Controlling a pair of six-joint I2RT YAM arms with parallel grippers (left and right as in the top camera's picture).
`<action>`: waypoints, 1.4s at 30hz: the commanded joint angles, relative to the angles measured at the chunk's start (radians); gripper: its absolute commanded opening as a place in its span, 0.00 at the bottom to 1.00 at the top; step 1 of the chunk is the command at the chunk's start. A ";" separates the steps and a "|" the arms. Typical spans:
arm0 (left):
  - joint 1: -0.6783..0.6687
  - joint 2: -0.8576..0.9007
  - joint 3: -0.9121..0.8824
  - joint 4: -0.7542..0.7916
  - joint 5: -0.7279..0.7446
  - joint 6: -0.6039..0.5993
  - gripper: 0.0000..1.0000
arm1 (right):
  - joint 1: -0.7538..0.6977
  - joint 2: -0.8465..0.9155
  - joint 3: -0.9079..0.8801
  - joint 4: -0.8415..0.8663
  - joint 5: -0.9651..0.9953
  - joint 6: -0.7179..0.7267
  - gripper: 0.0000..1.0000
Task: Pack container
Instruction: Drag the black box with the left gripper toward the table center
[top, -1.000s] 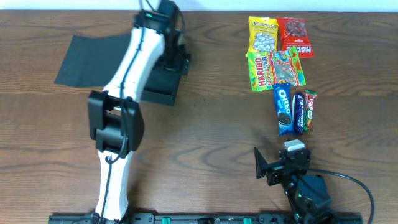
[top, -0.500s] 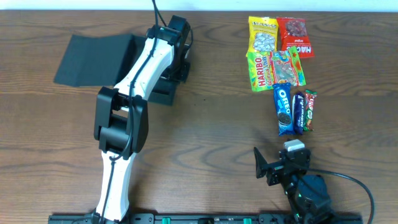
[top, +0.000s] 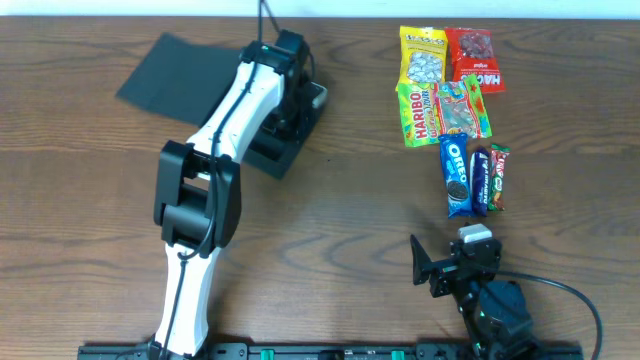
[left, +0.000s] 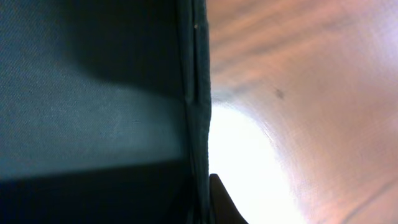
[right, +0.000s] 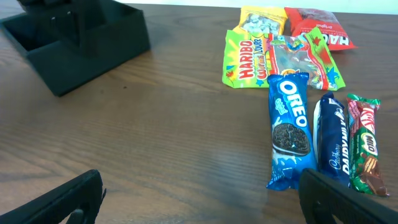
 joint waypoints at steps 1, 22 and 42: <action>-0.058 0.007 -0.001 -0.014 0.072 0.256 0.06 | 0.005 -0.006 -0.006 -0.003 0.021 -0.010 0.99; -0.220 -0.052 0.133 -0.079 -0.327 0.016 0.95 | 0.005 -0.006 -0.006 -0.003 0.021 -0.010 0.99; -0.059 -0.165 -0.034 -0.046 -0.424 -1.368 0.95 | 0.005 -0.006 -0.006 -0.003 0.021 -0.010 0.99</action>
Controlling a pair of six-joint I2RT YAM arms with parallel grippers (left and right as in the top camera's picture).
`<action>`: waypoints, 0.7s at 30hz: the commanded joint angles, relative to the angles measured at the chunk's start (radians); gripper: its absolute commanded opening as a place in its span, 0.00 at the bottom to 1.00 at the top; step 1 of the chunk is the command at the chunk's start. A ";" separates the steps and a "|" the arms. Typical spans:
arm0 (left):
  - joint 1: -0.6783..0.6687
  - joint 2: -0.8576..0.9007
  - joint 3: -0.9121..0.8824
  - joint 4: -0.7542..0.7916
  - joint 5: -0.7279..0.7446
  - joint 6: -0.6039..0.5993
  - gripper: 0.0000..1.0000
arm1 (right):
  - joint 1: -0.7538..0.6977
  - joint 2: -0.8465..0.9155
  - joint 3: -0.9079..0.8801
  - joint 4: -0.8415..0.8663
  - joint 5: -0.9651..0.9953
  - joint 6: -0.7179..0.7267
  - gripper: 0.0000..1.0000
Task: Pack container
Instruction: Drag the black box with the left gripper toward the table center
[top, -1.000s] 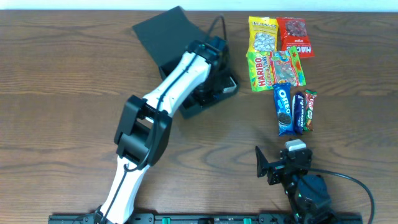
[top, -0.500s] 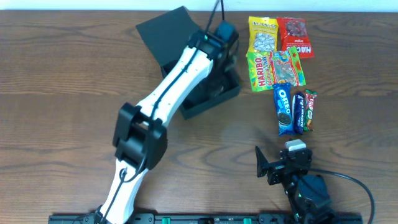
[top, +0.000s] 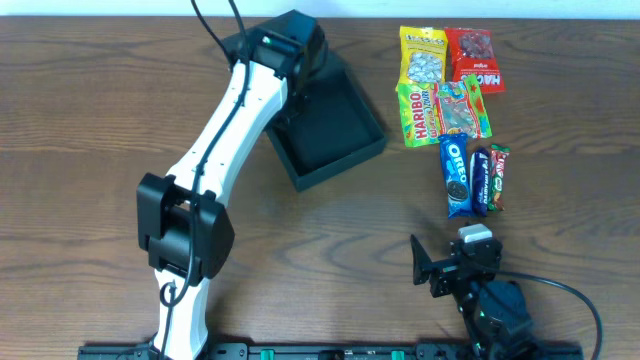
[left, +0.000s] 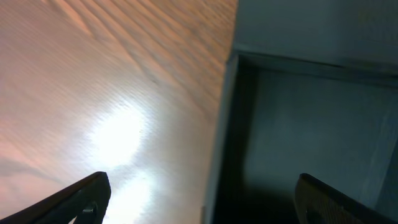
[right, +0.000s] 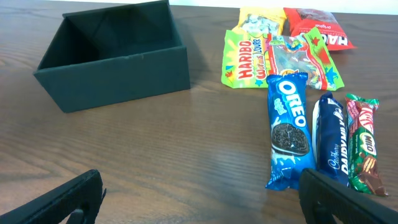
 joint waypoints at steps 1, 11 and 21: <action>0.000 0.017 -0.075 0.068 0.053 -0.091 0.95 | 0.004 -0.006 -0.006 -0.003 0.018 -0.010 0.99; 0.000 0.017 -0.254 0.196 0.041 -0.162 0.75 | 0.004 -0.006 -0.006 -0.003 0.018 -0.010 0.99; 0.000 0.017 -0.364 0.291 0.024 -0.124 0.06 | 0.004 -0.006 -0.006 -0.003 0.018 -0.010 0.99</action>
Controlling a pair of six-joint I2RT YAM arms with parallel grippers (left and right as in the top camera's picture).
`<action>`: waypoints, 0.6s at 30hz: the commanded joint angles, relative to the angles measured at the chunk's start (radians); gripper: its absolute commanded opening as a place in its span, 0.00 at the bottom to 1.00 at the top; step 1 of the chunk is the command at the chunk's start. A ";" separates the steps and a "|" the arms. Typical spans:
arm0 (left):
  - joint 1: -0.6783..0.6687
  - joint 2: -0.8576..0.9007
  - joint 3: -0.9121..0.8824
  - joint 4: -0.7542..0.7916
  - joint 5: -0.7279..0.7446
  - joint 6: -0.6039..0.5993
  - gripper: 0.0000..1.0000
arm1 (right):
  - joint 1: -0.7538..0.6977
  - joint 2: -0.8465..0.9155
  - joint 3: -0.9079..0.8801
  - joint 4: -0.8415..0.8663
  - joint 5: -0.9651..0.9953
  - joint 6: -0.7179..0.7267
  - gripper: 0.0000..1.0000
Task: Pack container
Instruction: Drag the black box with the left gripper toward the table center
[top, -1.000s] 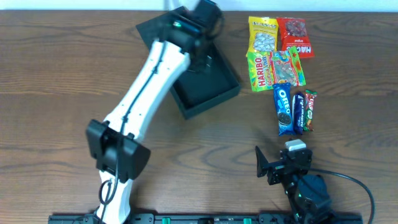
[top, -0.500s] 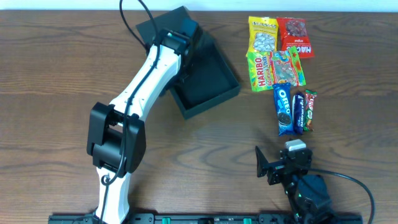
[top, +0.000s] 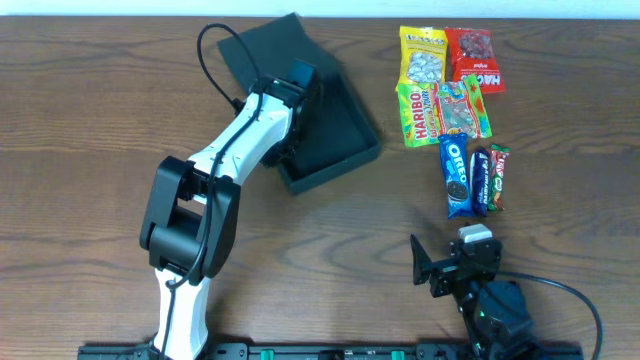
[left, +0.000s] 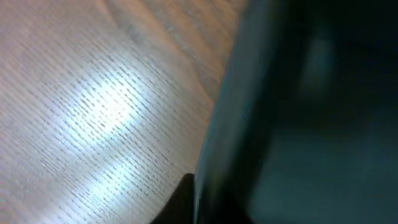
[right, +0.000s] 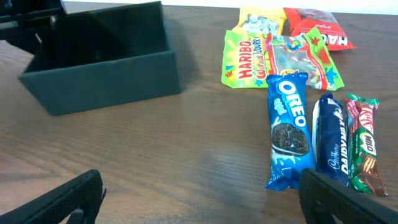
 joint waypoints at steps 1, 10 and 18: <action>0.003 0.013 -0.008 -0.004 -0.060 0.039 0.06 | 0.004 -0.006 -0.006 -0.003 0.018 -0.010 0.99; 0.003 0.013 -0.008 0.037 -0.189 0.561 0.06 | 0.004 -0.006 -0.006 -0.003 0.018 -0.010 0.99; 0.003 0.013 -0.008 0.070 -0.185 0.924 0.06 | 0.004 -0.006 -0.006 -0.003 0.018 -0.010 0.99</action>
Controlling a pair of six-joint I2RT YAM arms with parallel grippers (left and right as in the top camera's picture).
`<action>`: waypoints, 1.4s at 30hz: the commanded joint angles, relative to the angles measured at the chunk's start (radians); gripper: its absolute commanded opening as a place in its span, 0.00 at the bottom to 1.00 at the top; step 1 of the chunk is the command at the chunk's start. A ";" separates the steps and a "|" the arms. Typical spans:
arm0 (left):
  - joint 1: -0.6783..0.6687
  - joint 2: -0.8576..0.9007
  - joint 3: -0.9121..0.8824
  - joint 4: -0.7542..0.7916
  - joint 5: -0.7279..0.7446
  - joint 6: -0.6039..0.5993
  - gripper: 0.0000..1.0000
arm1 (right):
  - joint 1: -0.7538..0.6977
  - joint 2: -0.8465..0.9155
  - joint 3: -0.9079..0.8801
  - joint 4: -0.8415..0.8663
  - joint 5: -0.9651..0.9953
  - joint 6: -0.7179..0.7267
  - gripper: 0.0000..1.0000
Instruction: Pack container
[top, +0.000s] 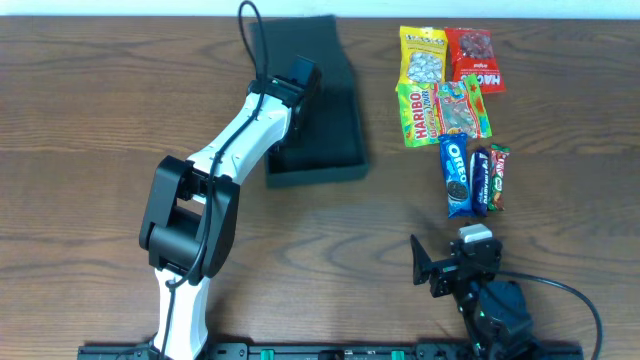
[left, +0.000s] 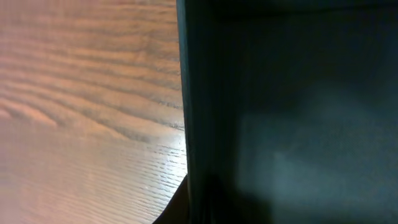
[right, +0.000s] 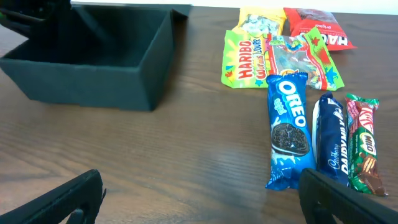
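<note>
The black open container stands at the table's far middle, square with the table edges. My left gripper is shut on its left wall; only one dark fingertip shows outside the wall, the other is hidden. The snacks lie to the right: a yellow Haribo bag, a red bag, a colourful Haribo bag, an Oreo pack, a Dairy Milk bar and a Milo bar. My right gripper rests open near the front edge, holding nothing.
A flat dark panel shows at the container's far end, near the table's back edge. Bare wood lies between the container and the right gripper. The left arm stretches across the table's left middle.
The container has turned from a skewed stand to square with the table and sits slightly further left. My left gripper still holds its left wall. The right arm and snacks are unchanged.
At first the container sat left of centre under my left arm, a flat dark sheet lying at the far left. Then the container stood further right, skewed, my left gripper open over it. Then the gripper was on its left wall; now the box stands square.
</note>
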 joint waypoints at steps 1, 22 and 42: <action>-0.003 0.013 -0.007 -0.008 -0.044 0.193 0.06 | 0.005 -0.006 -0.006 -0.003 0.018 -0.010 0.99; -0.002 -0.022 0.051 -0.166 0.115 -0.067 0.95 | 0.005 -0.006 -0.006 -0.003 0.018 -0.010 0.99; 0.000 -0.296 0.115 -0.047 0.152 0.197 0.95 | 0.005 -0.006 -0.006 -0.003 0.018 -0.010 0.99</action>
